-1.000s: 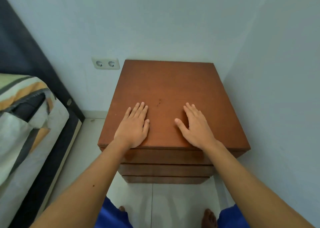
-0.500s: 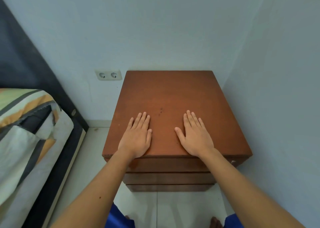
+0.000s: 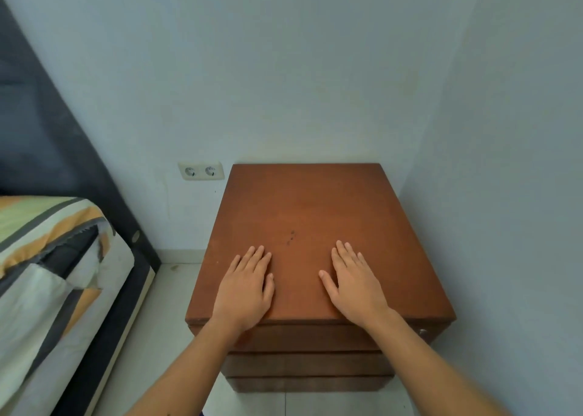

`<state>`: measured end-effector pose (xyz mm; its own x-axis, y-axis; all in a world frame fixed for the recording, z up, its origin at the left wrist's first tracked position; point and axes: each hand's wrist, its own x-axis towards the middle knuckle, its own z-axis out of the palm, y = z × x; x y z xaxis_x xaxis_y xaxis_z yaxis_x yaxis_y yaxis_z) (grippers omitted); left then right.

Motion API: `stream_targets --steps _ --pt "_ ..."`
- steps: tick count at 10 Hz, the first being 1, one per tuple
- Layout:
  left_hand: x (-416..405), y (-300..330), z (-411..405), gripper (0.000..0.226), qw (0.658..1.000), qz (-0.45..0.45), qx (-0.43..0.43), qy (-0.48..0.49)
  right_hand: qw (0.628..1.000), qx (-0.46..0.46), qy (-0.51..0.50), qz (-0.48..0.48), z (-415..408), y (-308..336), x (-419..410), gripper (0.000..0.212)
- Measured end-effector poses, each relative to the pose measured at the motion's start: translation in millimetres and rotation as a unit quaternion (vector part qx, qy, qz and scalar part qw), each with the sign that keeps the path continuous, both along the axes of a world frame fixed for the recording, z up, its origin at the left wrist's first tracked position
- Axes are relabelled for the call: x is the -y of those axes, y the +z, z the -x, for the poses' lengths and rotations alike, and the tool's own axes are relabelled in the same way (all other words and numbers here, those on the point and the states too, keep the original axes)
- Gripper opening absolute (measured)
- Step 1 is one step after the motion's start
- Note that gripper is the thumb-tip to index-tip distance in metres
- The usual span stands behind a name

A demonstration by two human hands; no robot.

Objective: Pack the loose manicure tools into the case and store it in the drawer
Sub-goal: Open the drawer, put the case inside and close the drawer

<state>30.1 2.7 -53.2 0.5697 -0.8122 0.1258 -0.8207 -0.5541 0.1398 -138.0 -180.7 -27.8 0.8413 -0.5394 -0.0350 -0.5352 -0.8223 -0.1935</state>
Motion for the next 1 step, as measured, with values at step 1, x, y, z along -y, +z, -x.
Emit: stream_targets --steps 1 --pt "-26.1 -8.8 20.1 0.066 0.998 0.061 0.011 -0.021 0.997 -0.011 0.064 -0.034 22.3 25.7 -14.6 0.066"
